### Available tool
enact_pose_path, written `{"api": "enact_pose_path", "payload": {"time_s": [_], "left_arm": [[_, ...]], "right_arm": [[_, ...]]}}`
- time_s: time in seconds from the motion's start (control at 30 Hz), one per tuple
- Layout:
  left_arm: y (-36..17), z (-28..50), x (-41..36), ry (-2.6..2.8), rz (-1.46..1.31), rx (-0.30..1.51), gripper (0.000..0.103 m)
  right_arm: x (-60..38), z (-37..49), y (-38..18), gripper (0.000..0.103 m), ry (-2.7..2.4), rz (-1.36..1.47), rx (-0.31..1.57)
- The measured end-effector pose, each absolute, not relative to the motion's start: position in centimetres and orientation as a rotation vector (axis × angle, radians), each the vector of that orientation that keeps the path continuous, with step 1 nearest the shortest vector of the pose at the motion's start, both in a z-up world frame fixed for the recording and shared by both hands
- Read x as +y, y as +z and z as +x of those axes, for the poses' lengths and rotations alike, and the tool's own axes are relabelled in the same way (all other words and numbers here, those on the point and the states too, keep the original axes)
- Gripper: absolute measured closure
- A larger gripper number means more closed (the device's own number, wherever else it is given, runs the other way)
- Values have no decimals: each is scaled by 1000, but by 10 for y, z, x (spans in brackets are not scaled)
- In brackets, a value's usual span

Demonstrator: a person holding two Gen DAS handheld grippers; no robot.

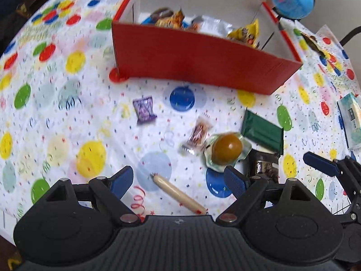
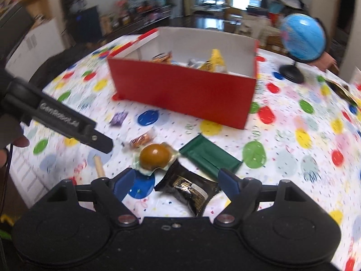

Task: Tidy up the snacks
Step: 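Grasp the wooden stick snack with left tool while right grasps black-gold bar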

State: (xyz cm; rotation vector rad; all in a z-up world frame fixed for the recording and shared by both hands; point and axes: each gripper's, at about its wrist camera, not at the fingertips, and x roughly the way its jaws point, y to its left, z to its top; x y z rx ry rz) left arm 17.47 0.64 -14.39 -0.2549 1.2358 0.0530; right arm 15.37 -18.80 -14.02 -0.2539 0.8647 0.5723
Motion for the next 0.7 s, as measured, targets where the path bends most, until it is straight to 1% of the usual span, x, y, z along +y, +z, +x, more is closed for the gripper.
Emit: {"api": "enact_pose_path", "payload": {"time_s": [0.13,0.2,0.27,0.5,0.7], "left_arm": [[-157,176,7,67,-291,1276,15],[-163,176,7,74,-308,1288,16],[-167,176,7,75,-318,1296,16],[-180,177,6,80,-328,1341,16],[-189,176,6,76,-348,1385,16]], "right_arm": [[-178,161,-147,30,626,-358,882],[-173,164,-152,30,642,-409,888],[-170,170,-156,33,659,-434,903],[-165,187,-169,38,673,-480,947],[-164,192,-175,38,720,-484,983]]}}
